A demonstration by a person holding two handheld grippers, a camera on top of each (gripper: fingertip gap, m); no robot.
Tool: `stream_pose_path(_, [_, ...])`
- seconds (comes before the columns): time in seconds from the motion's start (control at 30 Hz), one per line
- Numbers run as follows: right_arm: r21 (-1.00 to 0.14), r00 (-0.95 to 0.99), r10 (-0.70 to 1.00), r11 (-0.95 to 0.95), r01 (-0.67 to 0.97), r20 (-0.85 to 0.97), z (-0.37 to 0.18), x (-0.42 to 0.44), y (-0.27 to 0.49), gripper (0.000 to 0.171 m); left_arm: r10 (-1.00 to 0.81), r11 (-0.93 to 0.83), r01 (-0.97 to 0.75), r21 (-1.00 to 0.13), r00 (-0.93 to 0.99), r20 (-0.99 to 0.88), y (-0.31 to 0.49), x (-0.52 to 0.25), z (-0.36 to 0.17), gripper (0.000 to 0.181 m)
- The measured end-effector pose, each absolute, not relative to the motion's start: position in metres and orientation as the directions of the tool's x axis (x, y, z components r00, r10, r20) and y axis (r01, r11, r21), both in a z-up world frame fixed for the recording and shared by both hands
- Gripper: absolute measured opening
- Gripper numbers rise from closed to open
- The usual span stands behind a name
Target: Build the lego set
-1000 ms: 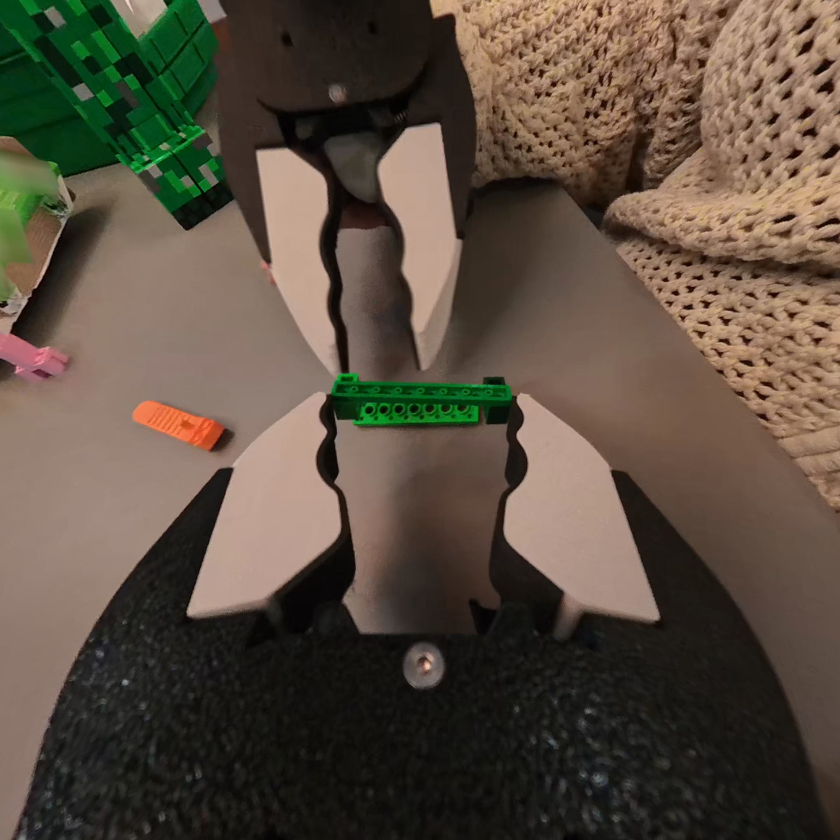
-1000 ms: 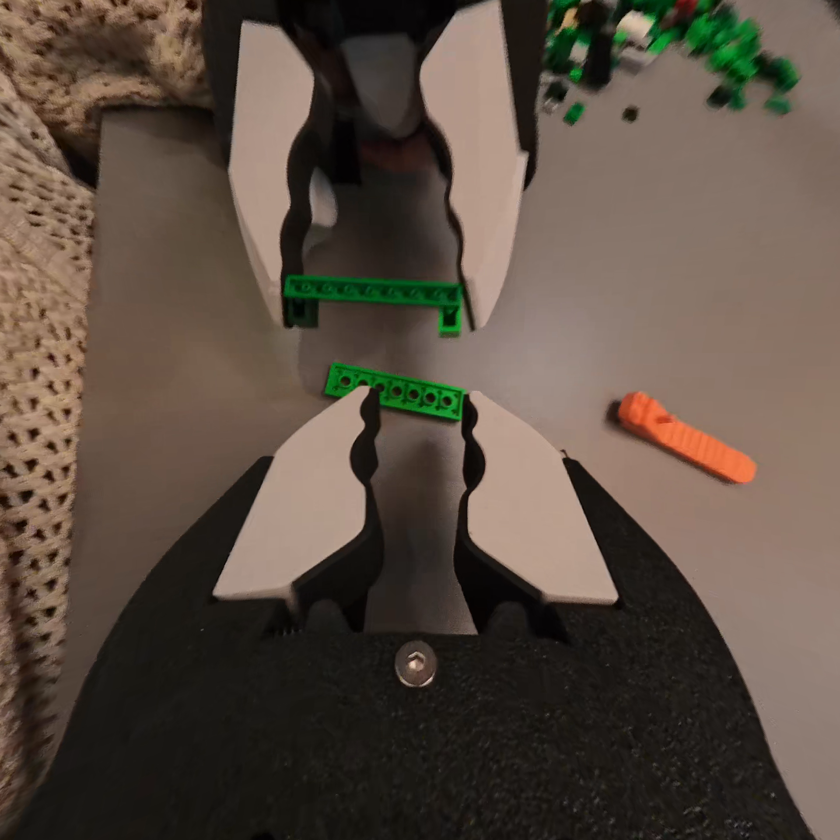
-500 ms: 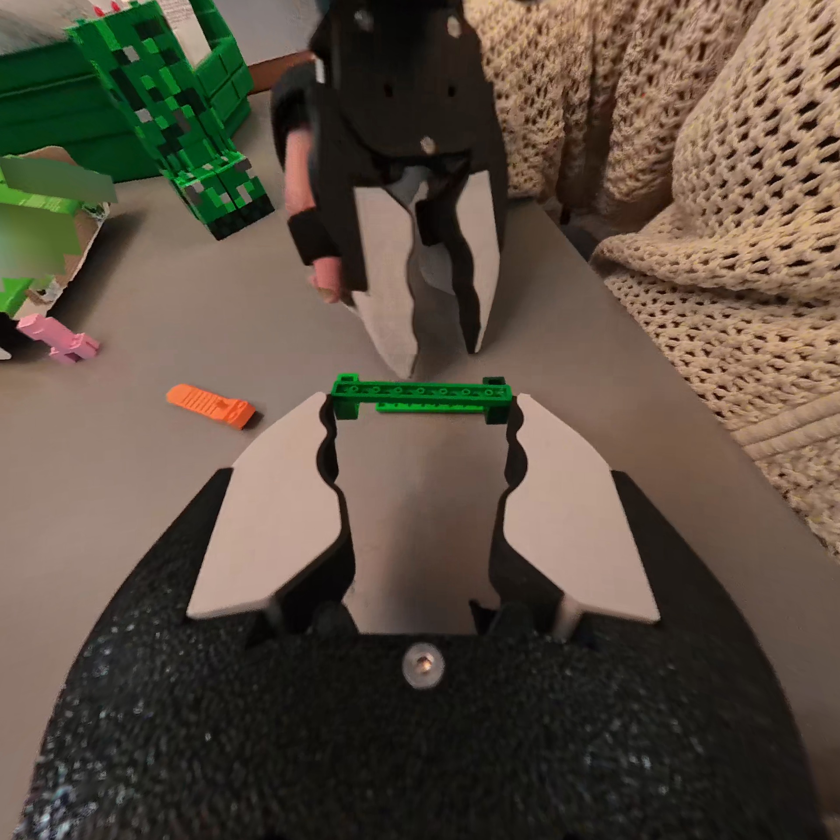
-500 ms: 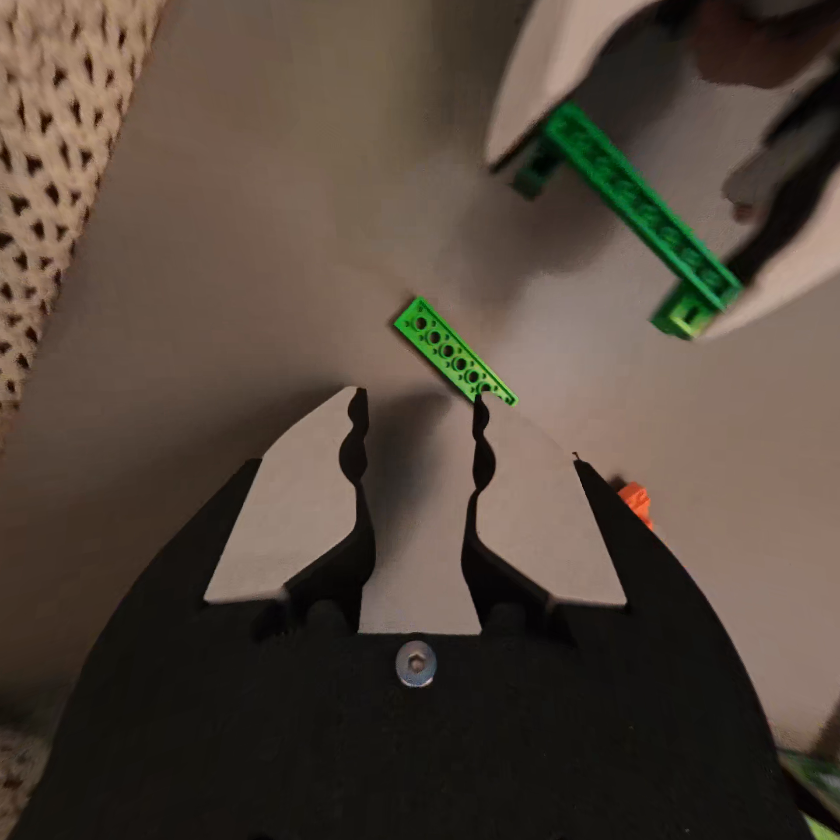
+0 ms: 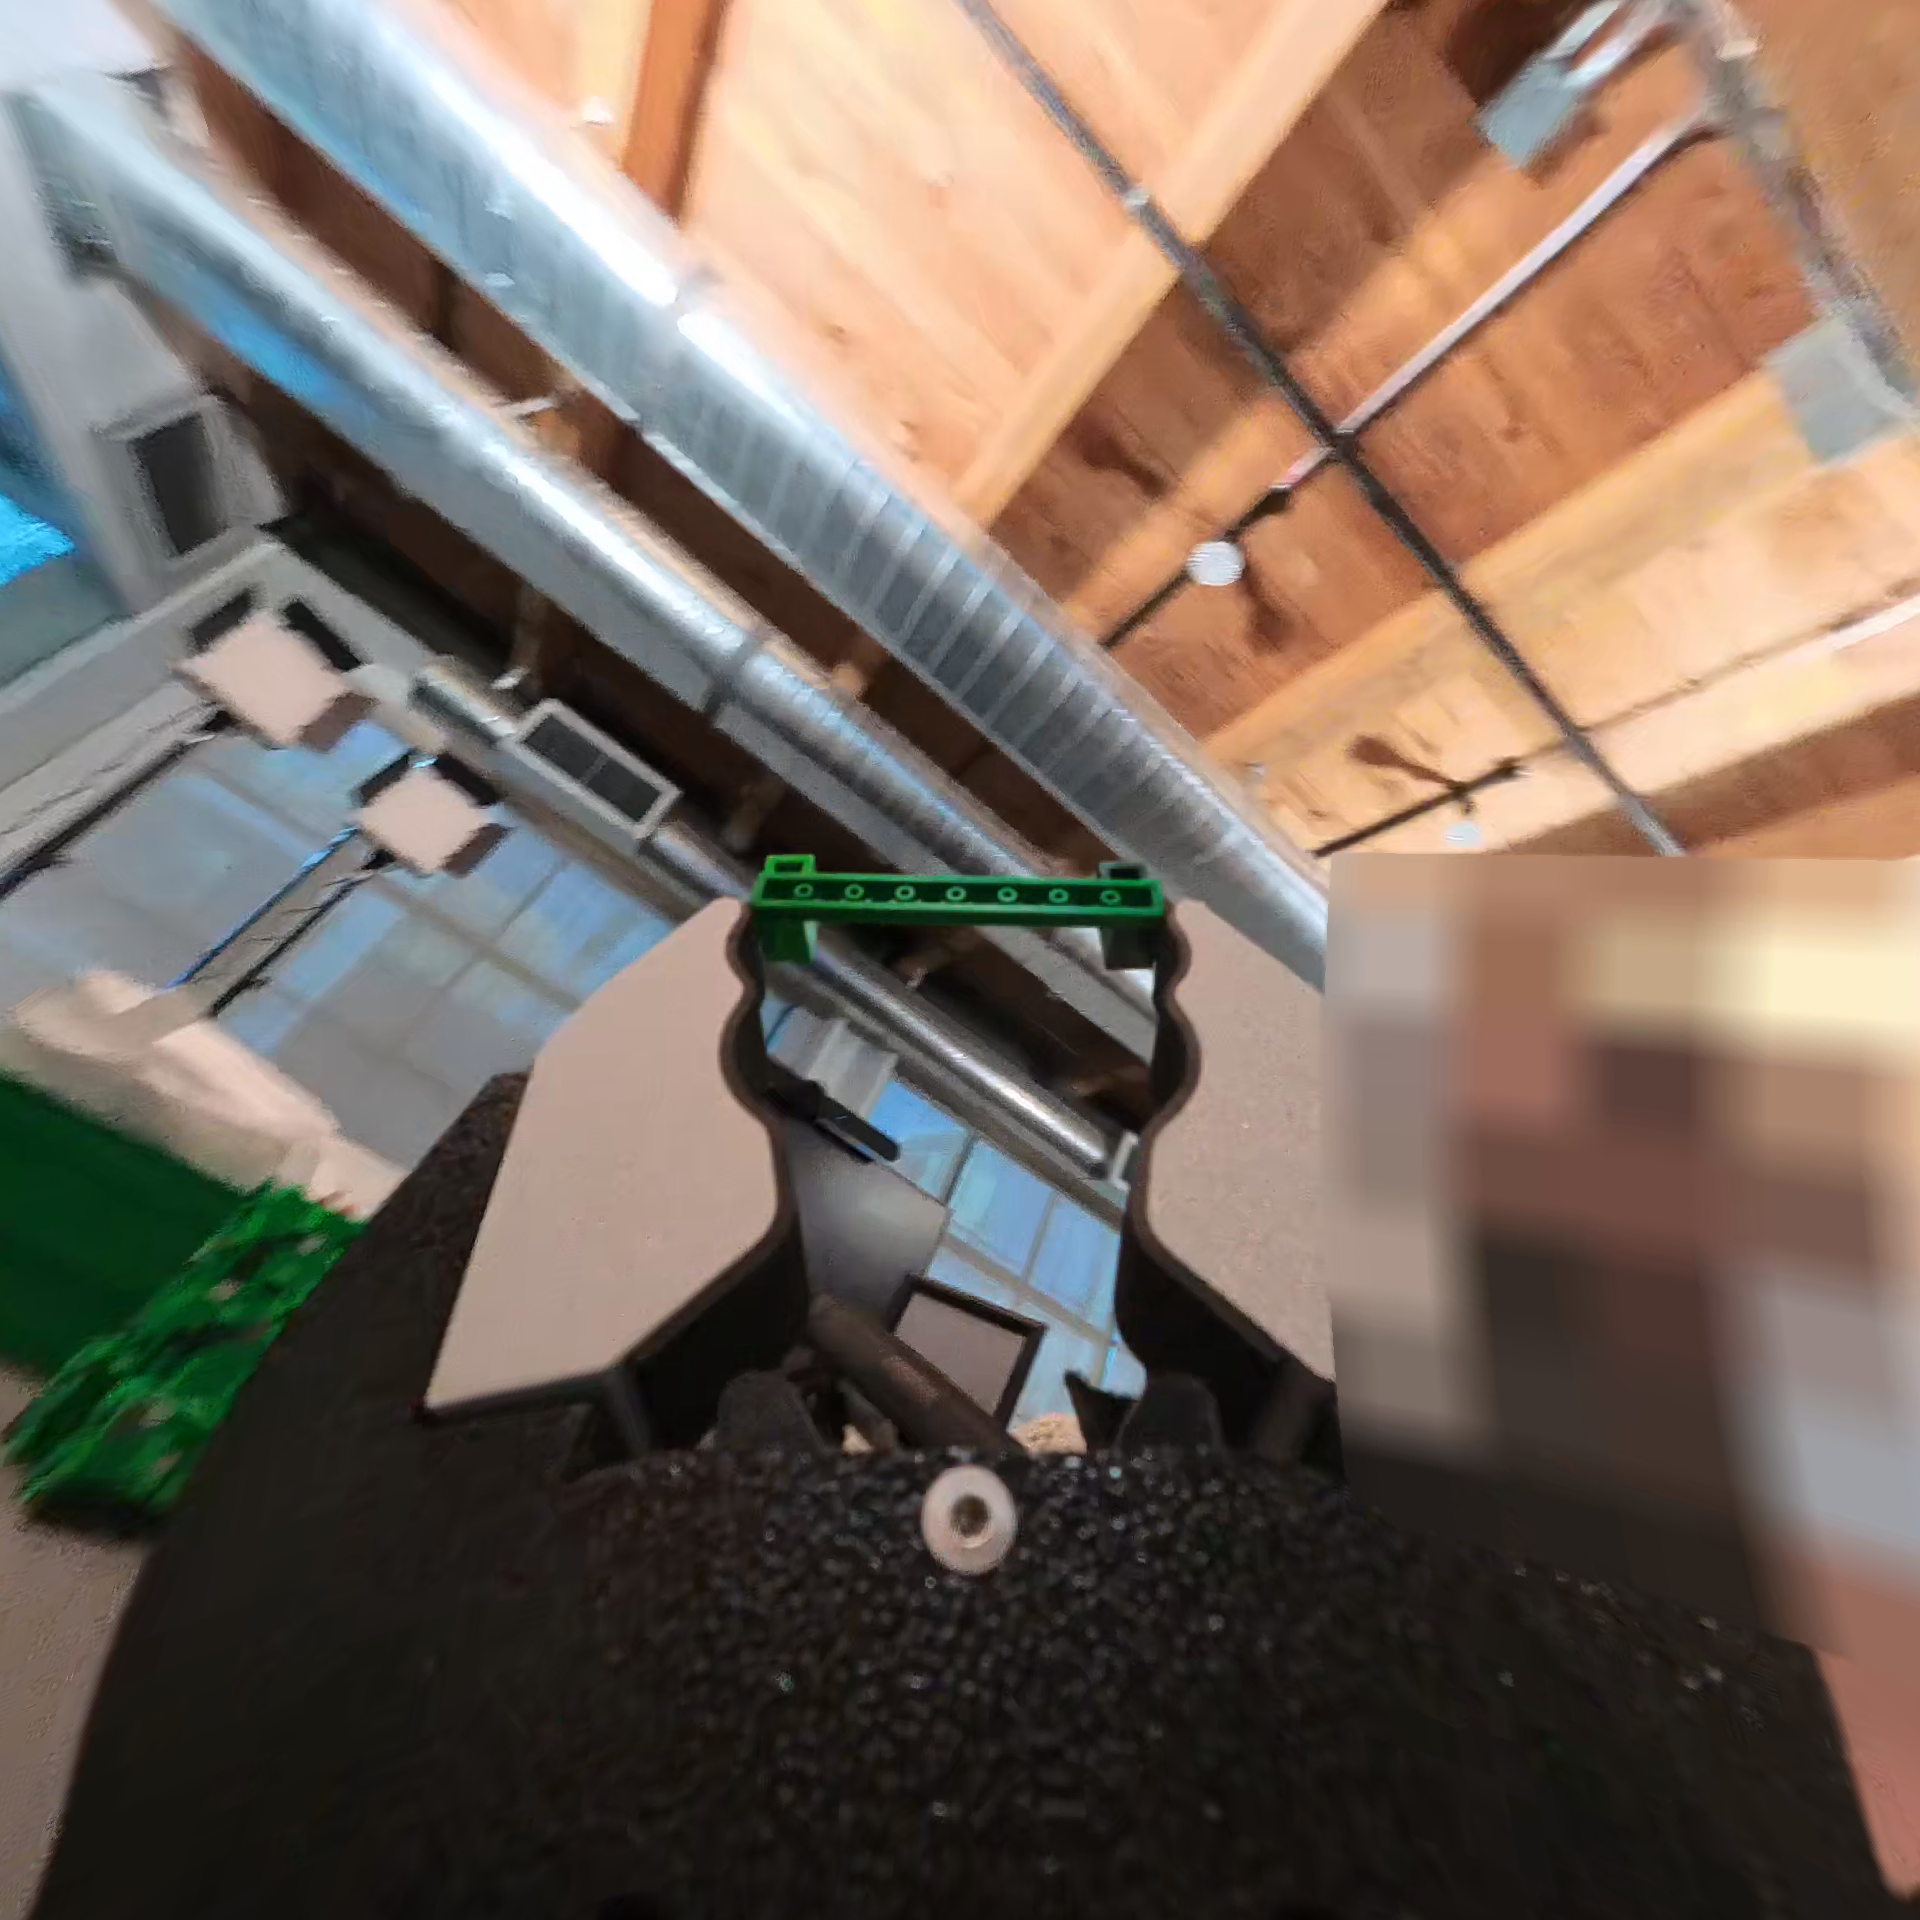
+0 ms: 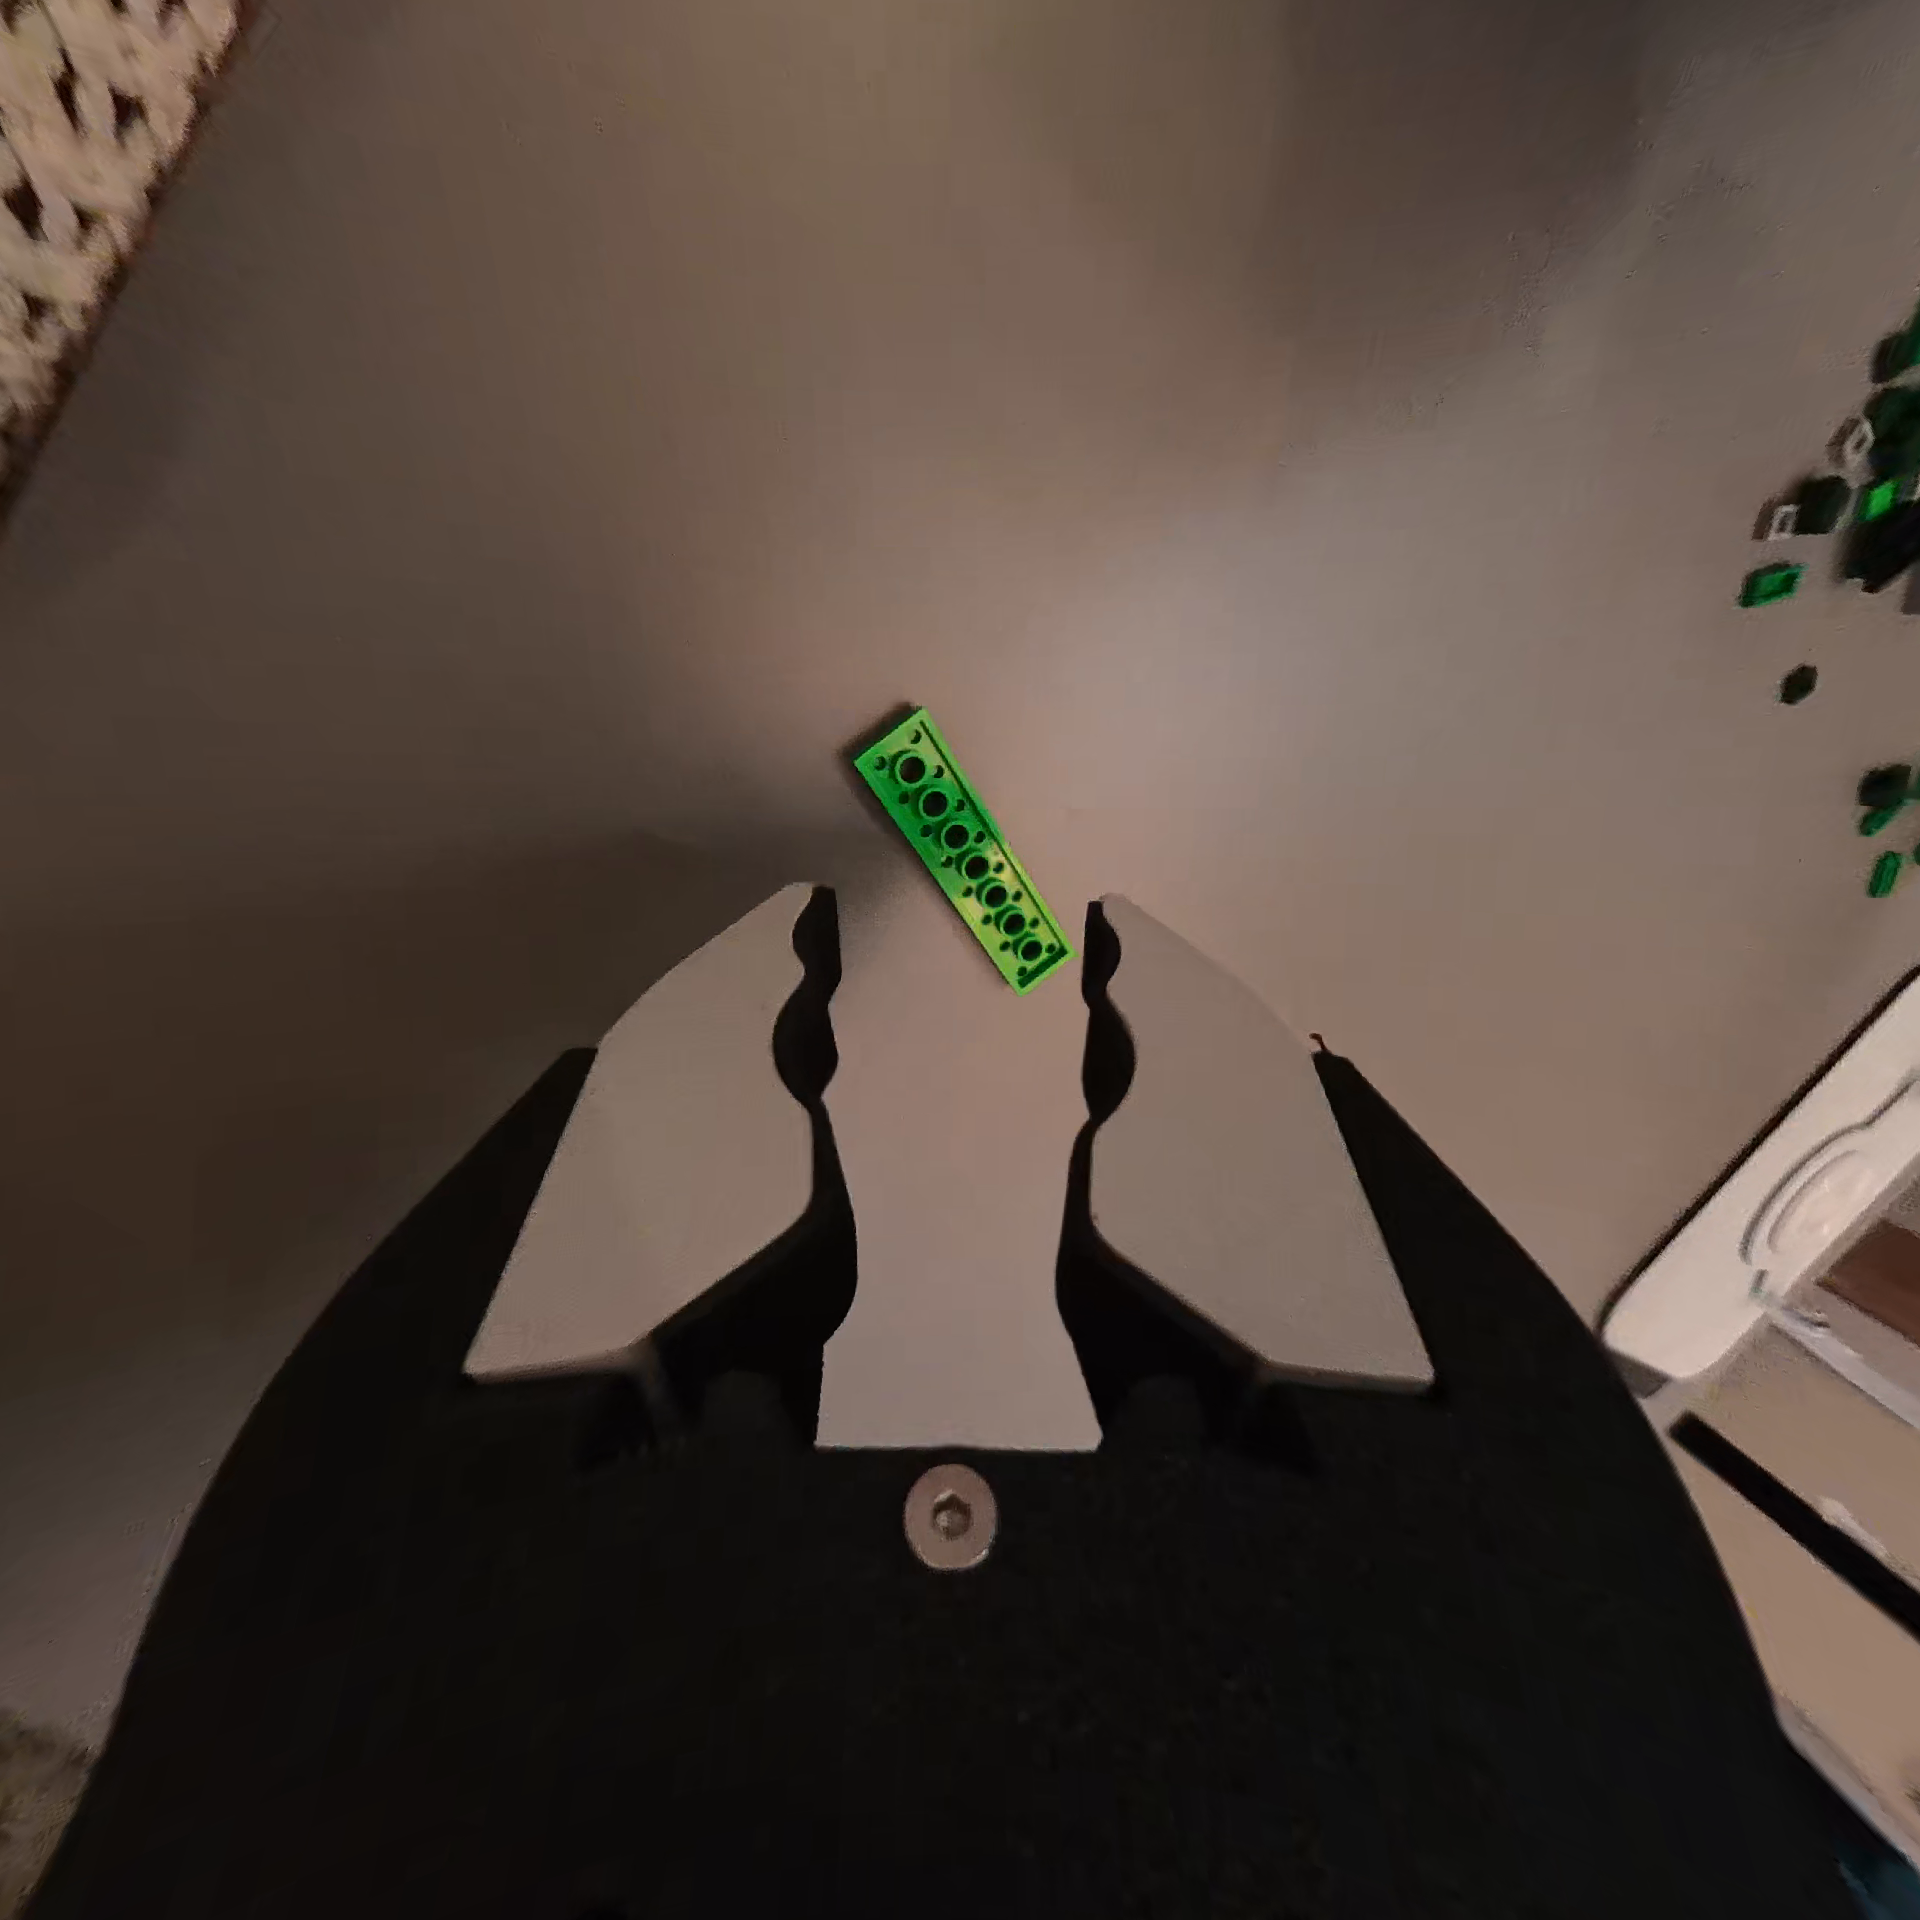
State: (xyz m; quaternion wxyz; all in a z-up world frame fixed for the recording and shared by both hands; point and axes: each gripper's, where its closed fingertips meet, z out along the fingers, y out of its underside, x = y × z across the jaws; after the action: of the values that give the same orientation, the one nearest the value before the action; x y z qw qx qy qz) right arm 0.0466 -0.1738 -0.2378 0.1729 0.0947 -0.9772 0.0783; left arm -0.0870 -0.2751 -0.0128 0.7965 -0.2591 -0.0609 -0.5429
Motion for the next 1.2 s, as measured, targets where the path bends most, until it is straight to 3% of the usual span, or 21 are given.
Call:
stream_pose_path(0.17, [-0.054,-0.906,-0.282,0.948,-0.314,0.317,-0.25,0.045,-0.18,0.046,-0.836,0.162,0.949,-0.27,0.277,0.473,-0.263,-0.102,-0.03,0.072])
stream_pose_path(0.33, [0.034,-0.886,-0.348,0.934,-0.356,0.306,-0.244,0.036,-0.174,0.046,-0.812,0.083,0.941,-0.328,0.255,0.525,-0.248,-0.09,-0.042,0.072])
stream_pose_path(0.5, [-0.243,-0.983,-0.068,0.964,-0.109,0.173,-0.224,0.034,-0.174,0.045,-0.761,0.057,0.91,-0.41,0.306,0.573,-0.236,-0.085,-0.059,0.072])
stream_pose_path(0.6, [-0.301,-0.984,-0.044,0.949,-0.096,0.176,-0.225,0.036,-0.168,0.043,-0.69,0.076,0.85,-0.521,0.422,0.588,-0.227,-0.082,-0.07,0.072])
stream_pose_path(0.77, [-0.339,-0.988,-0.014,0.938,-0.065,0.151,-0.237,0.043,-0.172,0.042,-0.55,0.018,0.565,-0.825,0.695,0.464,-0.209,-0.052,-0.097,0.072])
stream_pose_path(0.87, [-0.382,-0.979,0.183,0.914,0.137,0.087,-0.241,0.04,-0.173,0.045,-0.49,-0.029,0.217,-0.976,0.848,0.203,-0.201,-0.028,-0.121,0.072])
stream_pose_path(0.97, [-0.427,-0.935,0.344,0.861,0.277,0.087,-0.245,0.038,-0.161,0.051,-0.533,-0.121,-0.147,-0.982,0.844,-0.061,-0.2,0.001,-0.158,0.072])
stream_pose_path(1.03, [-0.47,-0.9,0.425,0.817,0.334,0.099,-0.247,0.041,-0.152,0.052,-0.612,-0.16,-0.3,-0.941,0.777,-0.144,-0.202,0.024,-0.181,0.072])
stream_pose_path(1.2, [-0.675,-0.82,0.571,0.617,0.404,0.032,-0.237,0.045,-0.155,0.054,-0.71,-0.235,-0.346,-0.908,0.7,-0.083,-0.193,0.055,-0.202,0.072])
